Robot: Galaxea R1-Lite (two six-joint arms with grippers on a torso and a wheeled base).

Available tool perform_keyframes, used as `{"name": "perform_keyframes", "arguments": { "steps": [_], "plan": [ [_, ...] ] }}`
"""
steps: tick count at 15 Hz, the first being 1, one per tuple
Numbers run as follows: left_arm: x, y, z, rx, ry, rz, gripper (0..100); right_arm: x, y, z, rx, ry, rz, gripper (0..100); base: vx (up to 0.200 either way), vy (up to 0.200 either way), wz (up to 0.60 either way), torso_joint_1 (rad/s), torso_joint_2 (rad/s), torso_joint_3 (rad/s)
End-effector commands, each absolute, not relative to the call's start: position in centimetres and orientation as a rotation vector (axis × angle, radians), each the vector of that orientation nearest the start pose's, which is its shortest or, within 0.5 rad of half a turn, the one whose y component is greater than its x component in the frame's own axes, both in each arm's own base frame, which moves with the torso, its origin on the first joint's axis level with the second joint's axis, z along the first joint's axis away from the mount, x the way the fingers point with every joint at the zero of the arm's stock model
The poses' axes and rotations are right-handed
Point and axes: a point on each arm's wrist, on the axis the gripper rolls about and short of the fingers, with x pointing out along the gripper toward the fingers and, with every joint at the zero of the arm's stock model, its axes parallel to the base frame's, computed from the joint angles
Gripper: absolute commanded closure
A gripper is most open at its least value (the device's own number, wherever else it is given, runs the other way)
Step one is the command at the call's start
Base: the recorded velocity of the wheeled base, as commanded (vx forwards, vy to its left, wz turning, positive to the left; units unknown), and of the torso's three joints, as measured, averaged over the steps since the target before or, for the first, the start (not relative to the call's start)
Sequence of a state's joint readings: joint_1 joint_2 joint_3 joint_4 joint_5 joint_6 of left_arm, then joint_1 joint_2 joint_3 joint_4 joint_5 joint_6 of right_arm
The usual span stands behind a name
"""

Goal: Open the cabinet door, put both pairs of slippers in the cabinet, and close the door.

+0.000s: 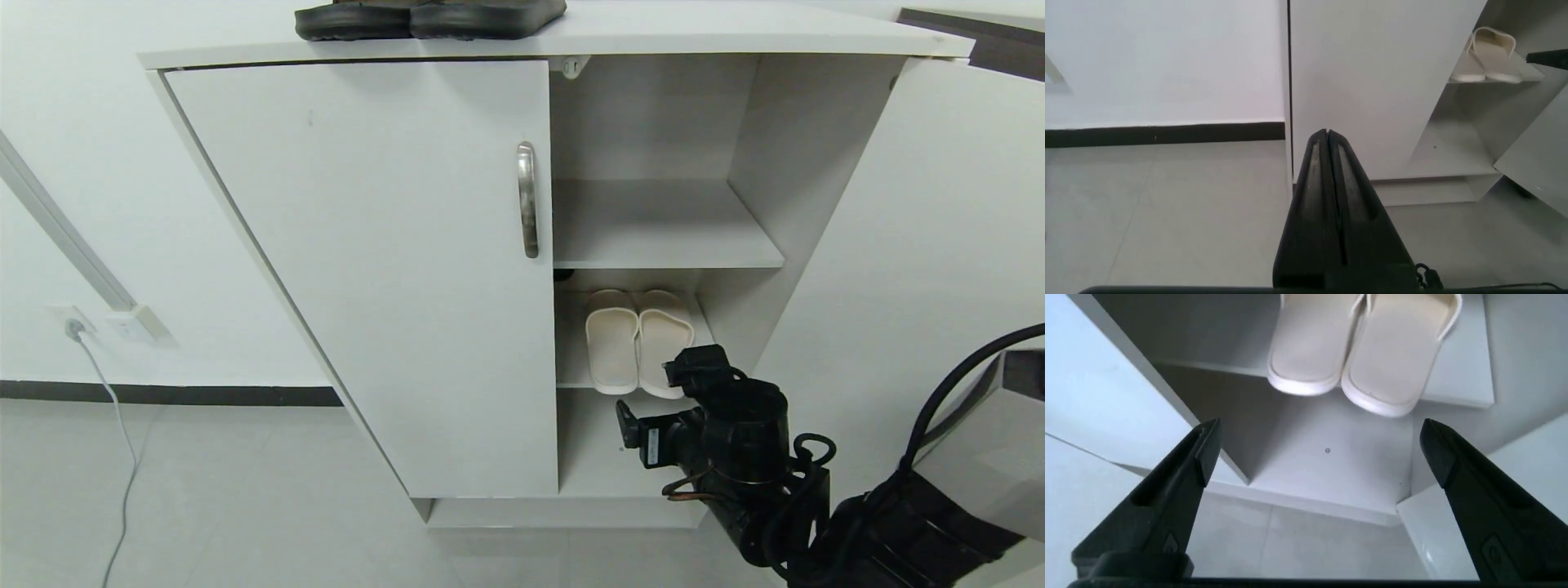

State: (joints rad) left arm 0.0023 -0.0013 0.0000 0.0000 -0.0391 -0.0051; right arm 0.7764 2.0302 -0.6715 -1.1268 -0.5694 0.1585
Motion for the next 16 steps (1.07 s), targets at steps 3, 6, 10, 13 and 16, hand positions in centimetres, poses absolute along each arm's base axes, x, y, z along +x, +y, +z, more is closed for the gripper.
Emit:
{"name": "perform_keyframes", "arguments": {
  "steps": [3, 6, 10, 13, 16],
  "plan": [
    [-2.28, -0.09, 7.55, -0.006, 0.000, -0.035, 100, 24.63, 23.06, 9.39, 0.016, 0.194, 0.205, 0, -0.200, 0.000, 0.00, 0.001, 0.01, -0.001],
    [-2.28, -0.07, 7.55, -0.008, 0.000, -0.026, 100, 24.65, 23.16, 9.64, 0.021, 0.186, 0.209, 0, 0.000, 0.000, 0.00, 0.000, 0.00, 0.000],
    [-2.28, -0.04, 7.55, -0.008, 0.000, -0.014, 100, 24.50, 23.01, 9.73, 0.021, 0.186, 0.207, 0, 0.000, 0.000, 0.00, 0.000, 0.00, 0.000],
    [-2.28, -0.04, 7.55, -0.009, 0.000, -0.014, 100, 24.39, 23.04, 9.94, 0.025, 0.181, 0.211, 0, 0.000, 0.000, 0.00, 0.000, 0.00, 0.000],
    [-2.28, -0.04, 7.55, -0.014, 0.000, -0.014, 100, 24.12, 23.13, 9.78, 0.017, 0.187, 0.218, 0, 0.000, 0.000, 0.00, 0.000, 0.00, 0.000]
  ]
}}
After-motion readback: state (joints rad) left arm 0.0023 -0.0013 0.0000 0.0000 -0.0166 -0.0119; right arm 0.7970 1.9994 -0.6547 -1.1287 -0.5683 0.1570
